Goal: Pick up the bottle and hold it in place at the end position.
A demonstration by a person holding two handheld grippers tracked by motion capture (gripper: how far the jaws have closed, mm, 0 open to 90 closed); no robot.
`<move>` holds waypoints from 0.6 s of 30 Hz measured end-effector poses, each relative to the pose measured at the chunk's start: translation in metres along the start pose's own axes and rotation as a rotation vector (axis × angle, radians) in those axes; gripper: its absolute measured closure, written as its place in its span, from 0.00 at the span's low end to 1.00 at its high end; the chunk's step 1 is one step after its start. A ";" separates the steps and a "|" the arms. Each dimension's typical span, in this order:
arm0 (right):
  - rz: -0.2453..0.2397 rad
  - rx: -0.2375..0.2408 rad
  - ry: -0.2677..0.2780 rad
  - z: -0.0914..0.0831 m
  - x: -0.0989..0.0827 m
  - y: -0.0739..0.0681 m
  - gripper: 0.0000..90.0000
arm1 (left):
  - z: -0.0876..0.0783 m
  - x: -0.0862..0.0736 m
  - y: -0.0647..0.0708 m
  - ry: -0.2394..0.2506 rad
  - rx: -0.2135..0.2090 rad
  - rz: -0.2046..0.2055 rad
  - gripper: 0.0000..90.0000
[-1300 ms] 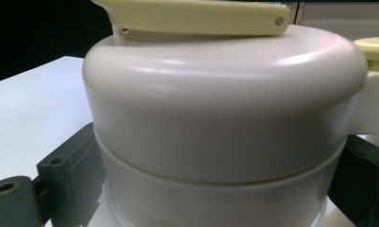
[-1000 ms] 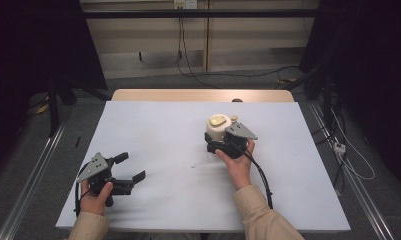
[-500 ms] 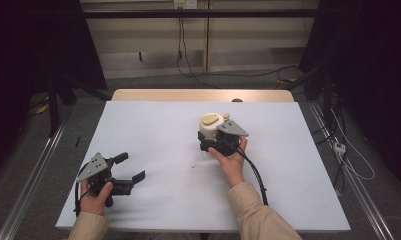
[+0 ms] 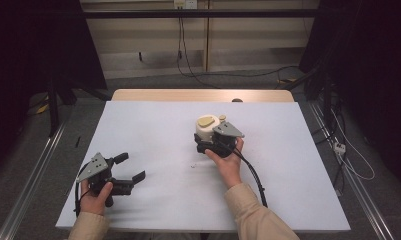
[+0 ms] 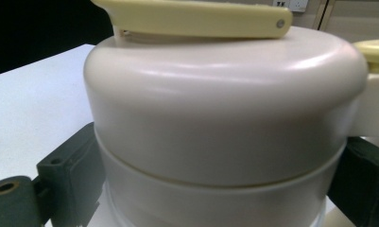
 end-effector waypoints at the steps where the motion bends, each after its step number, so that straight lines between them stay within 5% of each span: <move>1: 0.004 0.001 0.000 0.000 0.000 -0.001 0.06 | 0.000 0.000 0.000 -0.002 0.000 0.001 0.03; 18: -0.004 0.012 -0.009 0.011 -0.003 -0.008 0.06 | 0.000 0.000 -0.001 0.000 0.003 -0.003 0.04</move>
Point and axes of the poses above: each handheld gripper's, and its own axes: z roughly forward along the jaws, x roughly out of its top, y roughly to its right, the point moved 9 cm from there along z, roughly forward along the jaws, and after that the axes turned 15 degrees about y, right-handed, at the moved point
